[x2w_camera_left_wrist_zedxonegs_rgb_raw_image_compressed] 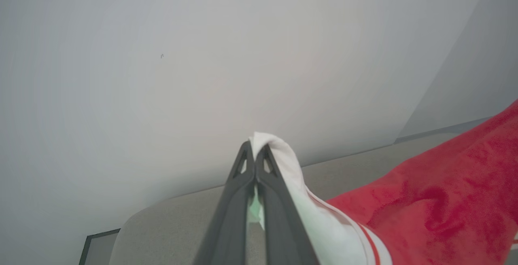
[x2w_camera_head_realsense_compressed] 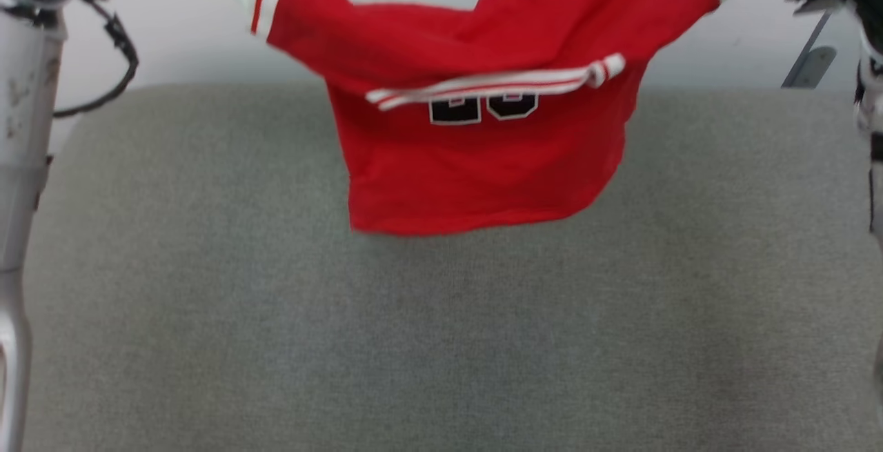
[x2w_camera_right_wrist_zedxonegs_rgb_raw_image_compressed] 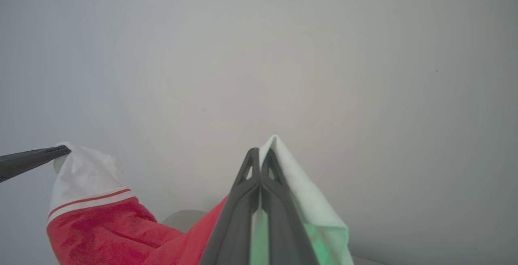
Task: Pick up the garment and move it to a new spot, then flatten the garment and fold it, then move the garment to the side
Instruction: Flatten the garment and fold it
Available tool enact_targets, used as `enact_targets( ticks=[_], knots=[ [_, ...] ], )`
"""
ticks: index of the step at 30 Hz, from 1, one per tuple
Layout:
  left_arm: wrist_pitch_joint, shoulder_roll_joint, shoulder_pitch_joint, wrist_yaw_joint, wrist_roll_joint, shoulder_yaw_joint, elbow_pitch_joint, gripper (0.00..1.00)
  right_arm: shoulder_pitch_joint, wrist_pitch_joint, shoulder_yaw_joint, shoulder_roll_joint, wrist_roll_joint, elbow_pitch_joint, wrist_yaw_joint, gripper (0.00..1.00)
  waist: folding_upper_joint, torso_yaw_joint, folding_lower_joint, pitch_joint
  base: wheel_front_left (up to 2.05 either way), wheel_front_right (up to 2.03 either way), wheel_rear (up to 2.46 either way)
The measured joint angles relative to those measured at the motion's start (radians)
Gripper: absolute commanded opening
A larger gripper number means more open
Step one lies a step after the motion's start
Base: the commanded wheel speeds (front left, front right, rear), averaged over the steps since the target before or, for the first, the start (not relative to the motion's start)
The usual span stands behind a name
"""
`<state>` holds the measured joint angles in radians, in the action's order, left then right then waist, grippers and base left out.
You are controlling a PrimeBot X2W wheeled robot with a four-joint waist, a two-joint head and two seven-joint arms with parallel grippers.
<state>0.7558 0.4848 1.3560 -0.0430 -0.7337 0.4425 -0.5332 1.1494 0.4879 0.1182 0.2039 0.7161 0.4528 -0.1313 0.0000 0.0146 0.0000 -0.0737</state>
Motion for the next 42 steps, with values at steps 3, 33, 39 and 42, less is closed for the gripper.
enact_targets(
  ticks=[3, 33, 39, 42],
  knots=[
    [-0.043, -0.019, 0.042, -0.013, 0.019, 0.011, -0.032, 0.00, 0.055, -0.035, 0.008, 0.009, -0.027, 0.062, 0.000, 0.00, -0.0001, -0.005, 0.0000, -0.036, 0.00, 0.00, 0.00],
    [-0.793, -0.259, 0.317, -0.081, 0.121, 0.068, -0.605, 0.00, 0.356, -0.748, 0.203, 0.050, -0.539, 0.618, 0.000, 0.00, 0.0000, -0.115, 0.0000, -0.541, 0.00, 0.00, 0.00],
    [-0.660, -0.259, 0.198, -0.085, 0.077, 0.165, -0.606, 0.00, 0.266, -0.644, 0.325, 0.046, -0.360, 0.644, 0.000, 0.00, 0.0000, -0.136, 0.0000, -0.502, 0.00, 0.00, 0.00],
    [-0.605, -0.219, 0.126, -0.085, 0.034, 0.209, -0.564, 0.00, 0.196, -0.571, 0.394, 0.088, -0.247, 0.592, 0.000, 0.00, 0.0000, -0.137, 0.0000, -0.465, 0.00, 0.00, 0.00]
  ],
)
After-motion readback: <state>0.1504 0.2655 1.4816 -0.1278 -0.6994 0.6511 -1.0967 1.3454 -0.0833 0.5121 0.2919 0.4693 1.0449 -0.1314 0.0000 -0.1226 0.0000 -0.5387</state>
